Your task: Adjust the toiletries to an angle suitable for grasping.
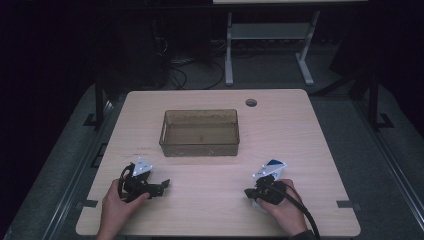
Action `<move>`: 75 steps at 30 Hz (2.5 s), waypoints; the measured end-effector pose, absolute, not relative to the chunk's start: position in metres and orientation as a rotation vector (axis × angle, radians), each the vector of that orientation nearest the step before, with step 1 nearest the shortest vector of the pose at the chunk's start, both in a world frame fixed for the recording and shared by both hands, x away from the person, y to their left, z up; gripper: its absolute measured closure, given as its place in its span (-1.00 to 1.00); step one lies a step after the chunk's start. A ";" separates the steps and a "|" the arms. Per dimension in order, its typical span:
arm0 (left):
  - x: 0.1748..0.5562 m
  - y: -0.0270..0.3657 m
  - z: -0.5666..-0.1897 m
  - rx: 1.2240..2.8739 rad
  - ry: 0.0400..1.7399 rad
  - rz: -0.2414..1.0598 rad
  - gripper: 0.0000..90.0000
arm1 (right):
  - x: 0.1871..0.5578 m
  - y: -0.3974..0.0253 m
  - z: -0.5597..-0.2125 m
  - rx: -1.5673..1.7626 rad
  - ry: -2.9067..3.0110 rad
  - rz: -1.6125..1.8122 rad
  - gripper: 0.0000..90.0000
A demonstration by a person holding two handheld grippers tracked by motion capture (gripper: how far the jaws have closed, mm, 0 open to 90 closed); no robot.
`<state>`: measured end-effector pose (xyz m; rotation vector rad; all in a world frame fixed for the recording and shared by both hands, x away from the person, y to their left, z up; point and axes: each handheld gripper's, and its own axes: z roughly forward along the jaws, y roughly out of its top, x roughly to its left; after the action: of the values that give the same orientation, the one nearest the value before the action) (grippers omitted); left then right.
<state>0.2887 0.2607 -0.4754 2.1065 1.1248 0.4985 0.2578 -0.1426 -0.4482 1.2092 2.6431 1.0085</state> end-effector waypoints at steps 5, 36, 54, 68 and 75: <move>0.289 0.261 -0.475 2.107 1.125 0.499 -0.72 | 0.253 -0.148 -0.449 1.219 2.636 0.988 1.00; 0.289 0.261 -0.475 2.106 1.125 0.499 -0.72 | 0.231 -0.202 -0.448 1.373 2.521 0.954 1.00; 0.289 0.261 -0.475 2.106 1.125 0.499 -0.72 | 0.226 -0.234 -0.449 1.442 2.445 0.924 1.00; 0.289 0.261 -0.475 2.106 1.125 0.499 -0.72 | 0.223 -0.252 -0.449 1.490 2.402 0.892 1.00; 0.289 0.261 -0.475 2.106 1.125 0.499 -0.72 | 0.222 -0.254 -0.447 1.489 2.399 0.918 1.00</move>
<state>0.2887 0.2607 -0.4754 2.1065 1.1245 0.4990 0.2225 -0.2544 -0.4474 1.4888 2.3991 0.9180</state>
